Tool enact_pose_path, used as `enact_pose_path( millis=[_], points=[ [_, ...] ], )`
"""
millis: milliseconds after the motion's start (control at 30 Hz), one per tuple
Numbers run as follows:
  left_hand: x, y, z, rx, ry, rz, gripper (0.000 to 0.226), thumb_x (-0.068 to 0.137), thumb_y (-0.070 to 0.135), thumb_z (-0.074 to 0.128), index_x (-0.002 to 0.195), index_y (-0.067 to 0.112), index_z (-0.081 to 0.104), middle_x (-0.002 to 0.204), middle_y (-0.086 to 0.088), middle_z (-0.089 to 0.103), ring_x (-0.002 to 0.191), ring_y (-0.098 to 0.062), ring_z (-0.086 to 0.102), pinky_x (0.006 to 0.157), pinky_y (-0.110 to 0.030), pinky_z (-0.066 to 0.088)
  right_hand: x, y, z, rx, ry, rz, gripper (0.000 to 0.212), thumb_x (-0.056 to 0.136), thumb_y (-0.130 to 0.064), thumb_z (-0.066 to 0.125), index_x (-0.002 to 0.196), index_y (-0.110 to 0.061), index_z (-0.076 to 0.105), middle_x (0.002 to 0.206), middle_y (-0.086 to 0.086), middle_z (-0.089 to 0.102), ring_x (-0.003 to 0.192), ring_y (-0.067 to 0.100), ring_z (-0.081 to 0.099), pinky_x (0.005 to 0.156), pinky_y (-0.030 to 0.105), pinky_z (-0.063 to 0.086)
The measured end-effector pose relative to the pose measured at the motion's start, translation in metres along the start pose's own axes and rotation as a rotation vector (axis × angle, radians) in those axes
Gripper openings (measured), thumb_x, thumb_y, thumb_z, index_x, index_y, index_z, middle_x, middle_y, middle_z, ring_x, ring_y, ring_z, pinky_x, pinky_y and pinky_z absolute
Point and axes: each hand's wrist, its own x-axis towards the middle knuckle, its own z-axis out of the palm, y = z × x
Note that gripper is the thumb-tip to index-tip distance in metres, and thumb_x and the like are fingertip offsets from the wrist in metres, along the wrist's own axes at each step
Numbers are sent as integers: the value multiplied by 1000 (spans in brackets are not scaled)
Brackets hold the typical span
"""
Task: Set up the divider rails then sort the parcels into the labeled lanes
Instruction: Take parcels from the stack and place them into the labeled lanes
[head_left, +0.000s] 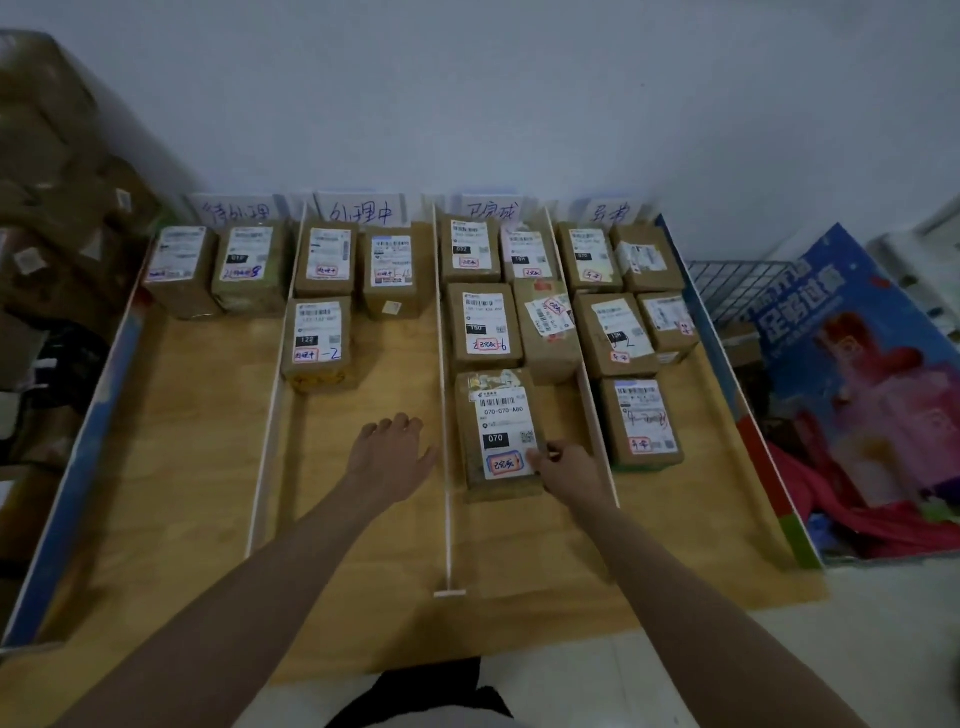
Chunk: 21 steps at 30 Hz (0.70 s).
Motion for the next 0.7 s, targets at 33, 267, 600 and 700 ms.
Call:
enact_pose_path(
  millis=[33,267,600,700],
  points=[
    [5,0,3,-3,-7,-14,57,101,52,30,142,16,45,138,-3,51,124,-23,51,105,-38,36,6,0,3,-8,-8,-4,29,98,-28,60,121,-11,64,111,3,71,92,12,64,65,18,50],
    [28,-2,19,-40,-55,-90,55,101,52,32,141,16,46,138,-3,52,124,-22,52,106,-38,36,39,7,25,18,-27,18,32,97,-30,61,122,-10,62,109,3,71,94,15,65,80,32,56],
    [26,-4,26,-22,-90,-143,54,101,51,33,140,17,47,136,-3,53,122,-22,53,103,-37,39,50,-1,30,55,-61,36,35,98,-25,59,128,-7,55,121,9,67,108,22,64,89,36,56],
    [20,-4,26,-33,-84,-127,53,101,51,33,139,17,48,134,-3,54,120,-22,54,102,-37,39,50,-3,32,44,-69,43,35,99,-26,58,128,-8,55,123,10,66,110,23,64,91,38,56]
  ],
)
